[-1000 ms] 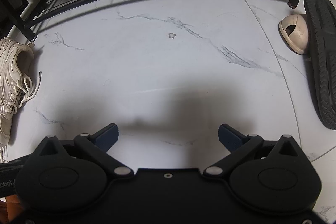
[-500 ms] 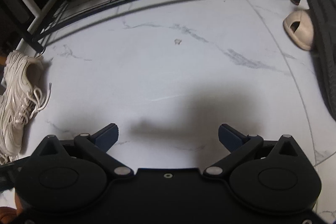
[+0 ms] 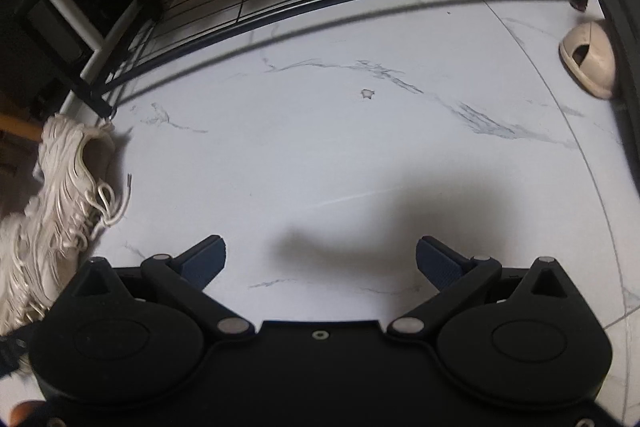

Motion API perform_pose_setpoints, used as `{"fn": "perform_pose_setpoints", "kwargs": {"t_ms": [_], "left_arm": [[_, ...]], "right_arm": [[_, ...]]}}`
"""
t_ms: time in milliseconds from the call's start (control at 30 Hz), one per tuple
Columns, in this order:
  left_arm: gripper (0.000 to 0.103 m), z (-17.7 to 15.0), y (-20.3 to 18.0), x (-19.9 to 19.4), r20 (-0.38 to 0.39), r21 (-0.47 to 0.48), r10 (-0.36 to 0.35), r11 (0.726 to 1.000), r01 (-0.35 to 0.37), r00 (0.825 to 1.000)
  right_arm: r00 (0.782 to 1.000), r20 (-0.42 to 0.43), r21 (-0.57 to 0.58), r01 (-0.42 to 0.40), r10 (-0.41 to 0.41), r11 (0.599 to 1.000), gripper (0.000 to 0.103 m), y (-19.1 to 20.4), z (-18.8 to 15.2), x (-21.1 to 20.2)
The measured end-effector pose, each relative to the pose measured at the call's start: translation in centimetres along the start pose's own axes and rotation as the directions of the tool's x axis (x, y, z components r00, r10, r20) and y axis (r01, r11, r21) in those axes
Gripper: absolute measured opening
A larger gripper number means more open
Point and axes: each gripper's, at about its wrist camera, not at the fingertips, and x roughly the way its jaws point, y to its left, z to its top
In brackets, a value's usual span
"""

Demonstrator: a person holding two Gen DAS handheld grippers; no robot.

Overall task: Organize scattered shoes
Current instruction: 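Close the left tool on one cream sneaker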

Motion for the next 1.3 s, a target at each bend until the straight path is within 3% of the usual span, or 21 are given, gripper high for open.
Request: {"fn": "perform_pose_setpoints", "kwargs": {"t_ms": [100,300,400,567,700,1033,1100,1167,1233,1300], "left_arm": [[0.102,-0.5,1.9,-0.2,0.008,0.031,0.023,0.999,-0.023,1.000],[0.102,-1.3,9.2,-1.0,0.005,-0.017,-0.085,0.996,0.085,0.996],[0.102,-0.7,11.3,-0.6,-0.017,-0.034,-0.067,0.997,0.066,0.998],[0.102,0.1,10.4,1.0,0.098,-0.001,-0.070,0.998,0.070,0.993],[0.102,0.6,9.0,2.1,0.144,0.012,-0.112,0.994,0.112,0.983],[0.102,2.6,6.7,4.9,0.264,-0.034,-0.202,0.975,0.219,0.943],[0.102,2.6,6.3,5.2,0.290,-0.017,-0.197,0.977,0.211,0.936],[0.102,2.6,5.1,5.7,0.345,0.051,-0.145,0.989,0.136,0.927],[0.102,3.0,4.2,6.7,0.348,0.088,-0.115,0.992,0.089,0.931],[0.102,3.4,4.0,7.6,0.328,0.077,-0.128,0.991,0.109,0.936]], "right_arm": [[0.998,0.048,0.008,-0.049,0.048,0.999,0.103,0.1,-0.2,-0.7],[0.992,0.052,0.018,-0.112,0.111,0.994,0.103,0.6,-0.3,-0.9],[0.980,0.048,0.046,-0.198,0.195,0.979,0.103,0.7,-0.3,-0.9],[0.971,0.027,0.104,-0.240,0.238,0.965,0.103,0.8,-0.3,-0.7],[0.963,0.039,0.171,-0.269,0.266,0.948,0.103,0.5,-0.2,-1.0],[0.963,0.024,0.161,-0.268,0.268,0.950,0.103,0.7,-0.5,-0.3],[0.963,0.016,0.165,-0.266,0.267,0.950,0.103,0.6,-0.6,0.0],[0.964,0.013,0.169,-0.264,0.266,0.950,0.103,0.5,-0.6,0.1],[0.964,0.011,0.173,-0.265,0.267,0.949,0.103,0.4,-0.7,0.2],[0.965,0.010,0.173,-0.261,0.264,0.950,0.103,0.4,-0.8,0.3]]}}
